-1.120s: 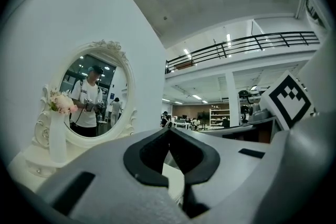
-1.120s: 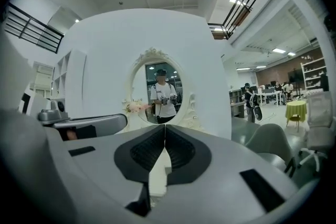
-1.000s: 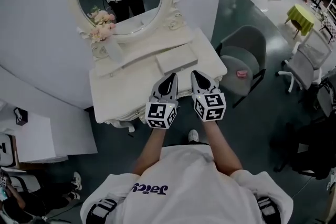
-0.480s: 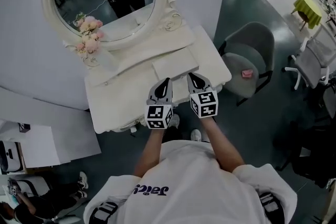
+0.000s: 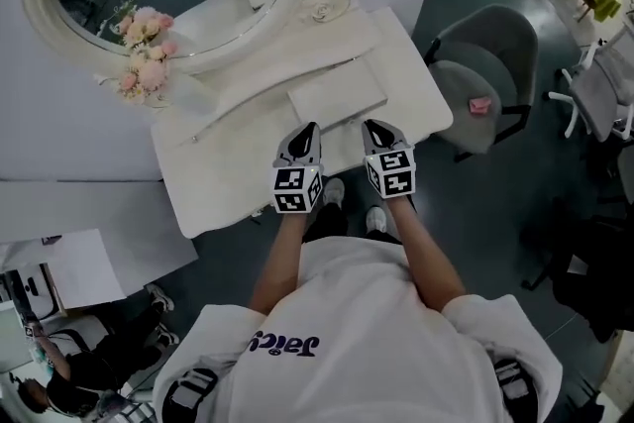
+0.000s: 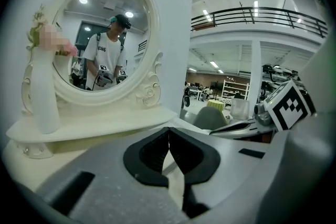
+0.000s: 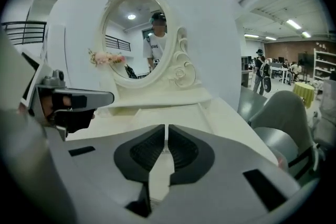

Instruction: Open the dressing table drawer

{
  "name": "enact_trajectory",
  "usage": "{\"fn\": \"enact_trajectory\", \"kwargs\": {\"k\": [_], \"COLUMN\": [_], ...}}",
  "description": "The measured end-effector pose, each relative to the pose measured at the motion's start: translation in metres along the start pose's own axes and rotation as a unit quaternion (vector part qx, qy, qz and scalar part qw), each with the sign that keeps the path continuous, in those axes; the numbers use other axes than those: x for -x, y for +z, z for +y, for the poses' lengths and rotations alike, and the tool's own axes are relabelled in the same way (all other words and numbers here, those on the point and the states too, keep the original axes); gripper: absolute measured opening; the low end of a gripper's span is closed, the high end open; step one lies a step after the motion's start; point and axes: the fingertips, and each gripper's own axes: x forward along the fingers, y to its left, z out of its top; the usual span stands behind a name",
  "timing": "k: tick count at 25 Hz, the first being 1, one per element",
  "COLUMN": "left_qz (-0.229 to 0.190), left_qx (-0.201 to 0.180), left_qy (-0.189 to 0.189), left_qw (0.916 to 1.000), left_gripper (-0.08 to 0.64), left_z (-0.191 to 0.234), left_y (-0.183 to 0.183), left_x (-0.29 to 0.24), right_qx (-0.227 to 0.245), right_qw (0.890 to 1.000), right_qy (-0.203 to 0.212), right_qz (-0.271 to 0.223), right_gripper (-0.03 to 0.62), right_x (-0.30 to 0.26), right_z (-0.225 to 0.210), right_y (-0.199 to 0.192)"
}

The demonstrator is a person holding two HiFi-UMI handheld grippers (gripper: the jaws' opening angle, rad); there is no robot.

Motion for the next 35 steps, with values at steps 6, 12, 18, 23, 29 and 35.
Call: {"fn": "enact_trajectory", "kwargs": {"k": [6,12,18,23,29,35], "left_qz": [0.029,0.038,0.045,0.046,0.043,0.035], "left_qx": [-0.020,-0.012,-0.001,0.001,0.004,0.038], "left_qy": [-0.045,-0.053,-0.057,-0.061,-0.058,-0.046], "left_qw": [0.9984,0.9978,0.9974,0.9971,0.9974,0.9976], "left_gripper": [0.014,0.014,0.014,0.014,0.014,0.014], "left_z": [-0.009,-0.011,-0.011,-0.012,-0.007,0.004], "left_y": [-0.023,-0.031,-0.036,-0.033,-0.030,-0.025], "left_x": [-0.029,-0.045,-0.056,-0.060,-0.057,-0.050], "right_qx": [0.009,0.006,0.014,0.022,0.031,0.037], "right_qw": [0.998,0.994,0.991,0.988,0.987,0.986], "right_qy": [0.005,0.011,0.021,0.028,0.023,0.006], "right_qz": [0.061,0.109,0.134,0.153,0.157,0.161], "right_gripper": [0.012,0.012,0.037,0.137,0.133,0.071], "right_x": [-0.034,-0.060,-0.080,-0.092,-0.101,-0.102], "right_z": [-0.008,-0.009,-0.008,-0.002,0.002,-0.004], "right_y": [-0.044,-0.078,-0.093,-0.097,-0.092,-0.090]}}
